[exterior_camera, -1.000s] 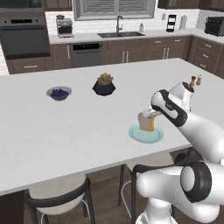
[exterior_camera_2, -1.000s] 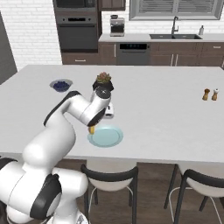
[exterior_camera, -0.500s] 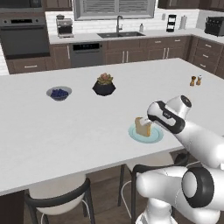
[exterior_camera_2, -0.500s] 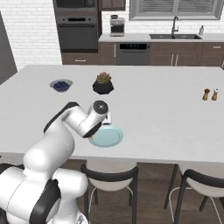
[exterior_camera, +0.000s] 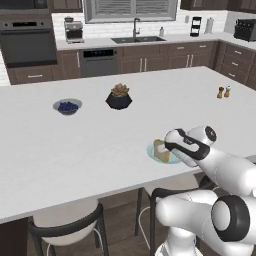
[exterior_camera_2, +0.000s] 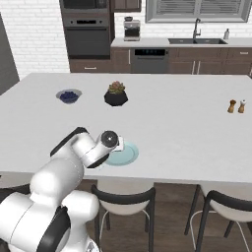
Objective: Start the toaster. Once the lever pops up, take the bread to the plate on the dining counter.
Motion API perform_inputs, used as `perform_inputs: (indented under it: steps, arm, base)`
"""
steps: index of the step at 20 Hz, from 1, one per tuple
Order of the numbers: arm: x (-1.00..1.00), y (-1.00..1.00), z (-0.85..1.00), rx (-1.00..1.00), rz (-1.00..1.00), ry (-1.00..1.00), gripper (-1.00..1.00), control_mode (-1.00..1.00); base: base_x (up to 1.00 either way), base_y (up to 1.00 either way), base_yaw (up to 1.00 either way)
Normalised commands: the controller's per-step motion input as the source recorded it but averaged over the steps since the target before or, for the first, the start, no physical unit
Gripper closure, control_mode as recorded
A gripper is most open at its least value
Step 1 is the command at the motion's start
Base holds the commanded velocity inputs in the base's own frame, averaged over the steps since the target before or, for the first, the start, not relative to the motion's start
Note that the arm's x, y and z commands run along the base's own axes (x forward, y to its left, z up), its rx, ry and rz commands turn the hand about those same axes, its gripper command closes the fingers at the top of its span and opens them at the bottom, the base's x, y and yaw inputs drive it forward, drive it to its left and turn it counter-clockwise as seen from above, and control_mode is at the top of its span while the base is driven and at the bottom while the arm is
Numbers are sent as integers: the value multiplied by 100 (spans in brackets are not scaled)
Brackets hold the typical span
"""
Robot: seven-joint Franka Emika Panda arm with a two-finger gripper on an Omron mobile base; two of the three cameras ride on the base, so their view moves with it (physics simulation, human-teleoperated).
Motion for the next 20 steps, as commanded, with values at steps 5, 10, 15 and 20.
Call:
perform_inputs:
  steps: [5,10,15,20]
  arm:
    - [21,0,0,3,-1,4,100,-100]
    - [30,-17,4,11,0,13,100,-100]
    - [18,-27,0,13,0,4,100,-100]
    - [18,-10,0,10,0,0,100,-100]
  base:
    - [0,0,0]
    - [0,0,0]
    - [0,0,0]
    - [0,0,0]
